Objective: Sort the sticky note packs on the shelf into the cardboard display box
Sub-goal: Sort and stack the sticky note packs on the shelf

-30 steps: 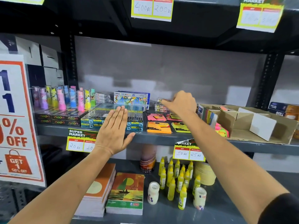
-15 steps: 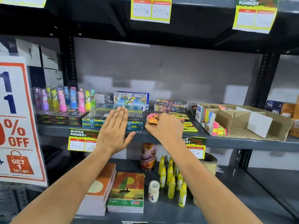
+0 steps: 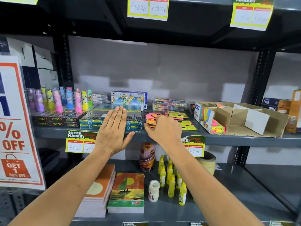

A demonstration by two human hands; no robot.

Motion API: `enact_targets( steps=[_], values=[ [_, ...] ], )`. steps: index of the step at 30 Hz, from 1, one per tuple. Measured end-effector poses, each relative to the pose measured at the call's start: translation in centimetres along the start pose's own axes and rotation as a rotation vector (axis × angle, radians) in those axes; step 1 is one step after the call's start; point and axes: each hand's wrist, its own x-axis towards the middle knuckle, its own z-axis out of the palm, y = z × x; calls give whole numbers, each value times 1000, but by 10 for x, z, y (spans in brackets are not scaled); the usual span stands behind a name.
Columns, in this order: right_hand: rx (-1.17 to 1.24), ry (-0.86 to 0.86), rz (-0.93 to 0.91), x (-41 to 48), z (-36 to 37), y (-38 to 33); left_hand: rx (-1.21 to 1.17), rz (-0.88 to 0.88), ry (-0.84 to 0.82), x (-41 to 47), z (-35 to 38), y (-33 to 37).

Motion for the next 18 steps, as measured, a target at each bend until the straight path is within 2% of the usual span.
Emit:
enact_targets(
  steps=[3, 11, 14, 18],
  values=[
    [12, -8, -5, 1, -1, 2, -7, 1, 14, 0, 0, 0],
    [85, 137, 44, 47, -4, 30, -5, 1, 8, 0, 0, 0],
    [83, 86, 86, 78, 0, 45, -1, 3, 10, 0, 0, 0],
    [18, -75, 167, 107, 2, 67, 1, 6, 14, -1, 0, 0]
  ],
)
